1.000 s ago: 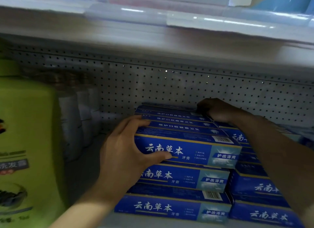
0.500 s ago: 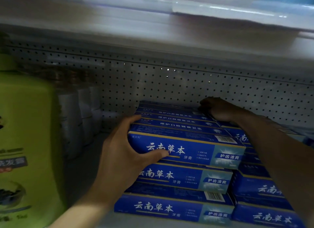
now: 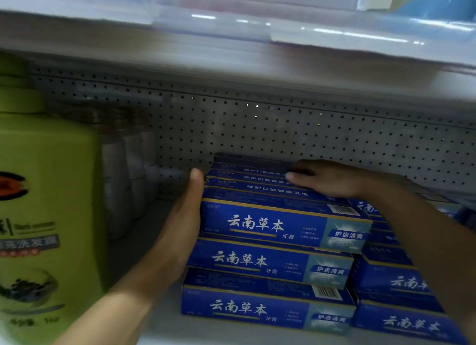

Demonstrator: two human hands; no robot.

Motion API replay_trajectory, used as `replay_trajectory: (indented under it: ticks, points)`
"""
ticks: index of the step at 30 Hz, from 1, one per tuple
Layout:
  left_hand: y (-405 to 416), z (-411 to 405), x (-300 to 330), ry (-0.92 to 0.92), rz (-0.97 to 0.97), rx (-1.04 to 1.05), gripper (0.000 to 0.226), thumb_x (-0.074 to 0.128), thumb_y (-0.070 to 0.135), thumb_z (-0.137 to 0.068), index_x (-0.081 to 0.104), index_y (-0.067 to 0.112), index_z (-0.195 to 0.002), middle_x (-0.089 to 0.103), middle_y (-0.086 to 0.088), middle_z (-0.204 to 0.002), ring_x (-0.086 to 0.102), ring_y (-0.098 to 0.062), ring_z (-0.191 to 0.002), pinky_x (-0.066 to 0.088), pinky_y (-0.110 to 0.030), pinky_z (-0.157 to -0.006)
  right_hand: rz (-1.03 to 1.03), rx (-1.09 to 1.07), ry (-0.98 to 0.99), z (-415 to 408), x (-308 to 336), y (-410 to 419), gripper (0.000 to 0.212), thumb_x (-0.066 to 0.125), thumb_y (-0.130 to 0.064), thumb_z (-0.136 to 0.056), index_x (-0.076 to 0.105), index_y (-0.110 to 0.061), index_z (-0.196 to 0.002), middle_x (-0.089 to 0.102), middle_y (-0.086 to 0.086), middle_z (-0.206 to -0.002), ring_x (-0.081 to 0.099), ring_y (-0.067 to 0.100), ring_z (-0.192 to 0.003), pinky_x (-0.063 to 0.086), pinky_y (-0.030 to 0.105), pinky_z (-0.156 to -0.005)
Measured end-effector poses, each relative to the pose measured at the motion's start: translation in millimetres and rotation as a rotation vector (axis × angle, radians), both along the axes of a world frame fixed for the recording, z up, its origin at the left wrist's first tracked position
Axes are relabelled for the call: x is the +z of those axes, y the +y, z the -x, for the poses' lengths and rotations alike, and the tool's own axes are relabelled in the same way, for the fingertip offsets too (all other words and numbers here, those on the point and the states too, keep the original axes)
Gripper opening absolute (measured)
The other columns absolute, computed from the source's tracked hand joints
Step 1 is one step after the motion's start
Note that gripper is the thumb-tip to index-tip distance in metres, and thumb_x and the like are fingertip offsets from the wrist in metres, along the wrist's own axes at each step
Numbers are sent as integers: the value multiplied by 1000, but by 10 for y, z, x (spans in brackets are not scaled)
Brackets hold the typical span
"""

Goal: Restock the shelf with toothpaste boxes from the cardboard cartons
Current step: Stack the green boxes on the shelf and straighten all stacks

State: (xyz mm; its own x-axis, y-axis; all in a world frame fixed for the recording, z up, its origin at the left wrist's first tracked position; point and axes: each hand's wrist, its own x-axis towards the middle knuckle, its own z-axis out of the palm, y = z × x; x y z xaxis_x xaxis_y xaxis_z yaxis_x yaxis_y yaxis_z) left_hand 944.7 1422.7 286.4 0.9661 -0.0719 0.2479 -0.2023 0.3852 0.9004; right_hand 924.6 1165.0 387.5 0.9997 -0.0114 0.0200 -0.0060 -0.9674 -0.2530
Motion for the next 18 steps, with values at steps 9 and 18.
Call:
replay_trajectory:
  ticks: [9,18]
  points:
    - [-124,262,96,294,-109,-309,59,36,73,-76,71,28,-88,74,-9,-93,71,-29,-85,51,-45,-86,130,4,-299,858,-277,403,86,9,-77,-72,32,-35,-143,24,-17,-152,24,5,-137,19,25,-112]
    - [-150,263,77,285,-139,-378,57,34,70,-82,68,28,-99,74,-7,-96,70,-27,-89,53,-44,-84,332,-83,-290,917,-306,477,81,9,-70,-75,22,-35,-147,23,-14,-154,32,14,-137,32,32,-105]
